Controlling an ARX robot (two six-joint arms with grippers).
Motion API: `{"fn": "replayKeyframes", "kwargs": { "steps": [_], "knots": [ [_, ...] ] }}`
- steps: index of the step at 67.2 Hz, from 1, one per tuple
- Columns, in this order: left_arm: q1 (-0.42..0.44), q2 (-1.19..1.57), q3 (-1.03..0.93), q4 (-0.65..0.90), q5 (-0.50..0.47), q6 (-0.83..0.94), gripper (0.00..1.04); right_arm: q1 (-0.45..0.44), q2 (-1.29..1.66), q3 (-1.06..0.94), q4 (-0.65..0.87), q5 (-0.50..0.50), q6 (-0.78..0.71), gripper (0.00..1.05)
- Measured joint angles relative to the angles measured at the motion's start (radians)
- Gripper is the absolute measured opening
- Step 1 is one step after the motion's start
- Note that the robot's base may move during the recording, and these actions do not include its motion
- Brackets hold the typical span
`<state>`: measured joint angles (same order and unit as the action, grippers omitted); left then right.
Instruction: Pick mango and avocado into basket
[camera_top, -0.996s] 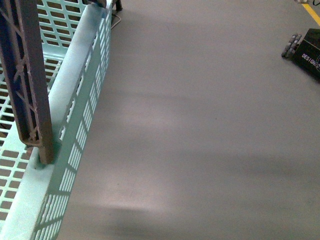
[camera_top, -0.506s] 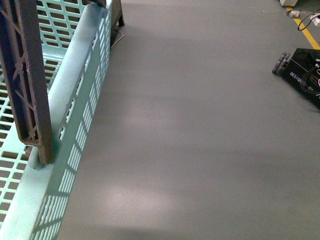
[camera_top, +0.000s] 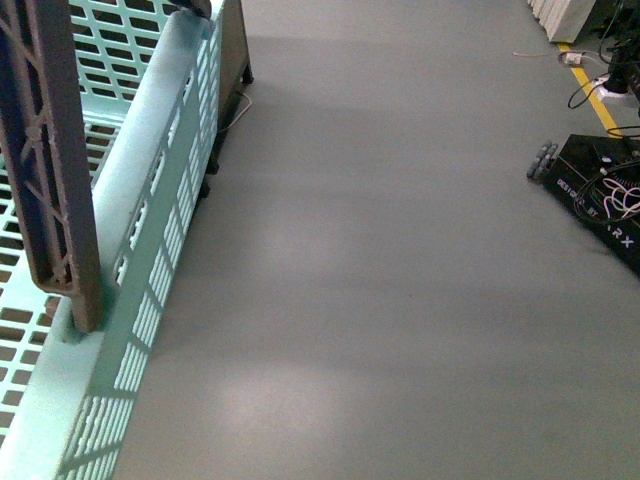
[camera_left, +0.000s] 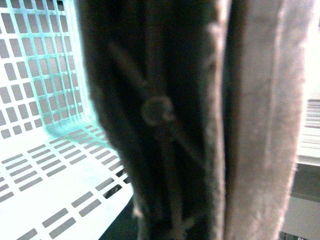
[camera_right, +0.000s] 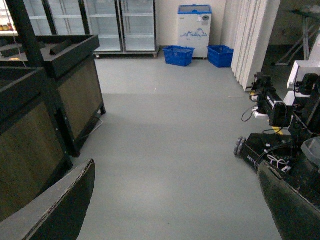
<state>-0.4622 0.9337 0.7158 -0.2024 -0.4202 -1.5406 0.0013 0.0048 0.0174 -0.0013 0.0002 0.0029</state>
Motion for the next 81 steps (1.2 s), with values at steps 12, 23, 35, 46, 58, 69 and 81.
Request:
{"fn": "replayKeyframes", "kwargs": {
  "steps": [12,23,35,46,58,69,81],
  "knots": [
    [0.000,0.000,0.000,0.000,0.000,-0.001,0.15,0.000,0.000,0.000,0.000,0.000,0.000,0.96],
    [0.000,-0.001,0.002,0.000,-0.001,0.000,0.15,0.000,0.000,0.000,0.000,0.001,0.000,0.96],
    [0.000,-0.001,0.002,0.000,0.000,0.000,0.15,0.000,0.000,0.000,0.000,0.000,0.000,0.96],
    [0.000,-0.001,0.002,0.000,0.000,-0.001,0.15,0.000,0.000,0.000,0.000,0.002,0.000,0.96],
    [-0.005,0.000,0.002,0.000,0.016,-0.005,0.15,0.000,-0.001,0.000,0.000,0.003,0.000,0.96],
    [-0.003,-0.001,0.002,0.000,-0.007,0.000,0.15,0.000,0.000,0.000,0.000,0.003,0.000,0.96],
    [-0.003,-0.001,0.002,0.000,0.002,0.000,0.15,0.000,0.000,0.000,0.000,0.003,0.000,0.96]
  ]
}}
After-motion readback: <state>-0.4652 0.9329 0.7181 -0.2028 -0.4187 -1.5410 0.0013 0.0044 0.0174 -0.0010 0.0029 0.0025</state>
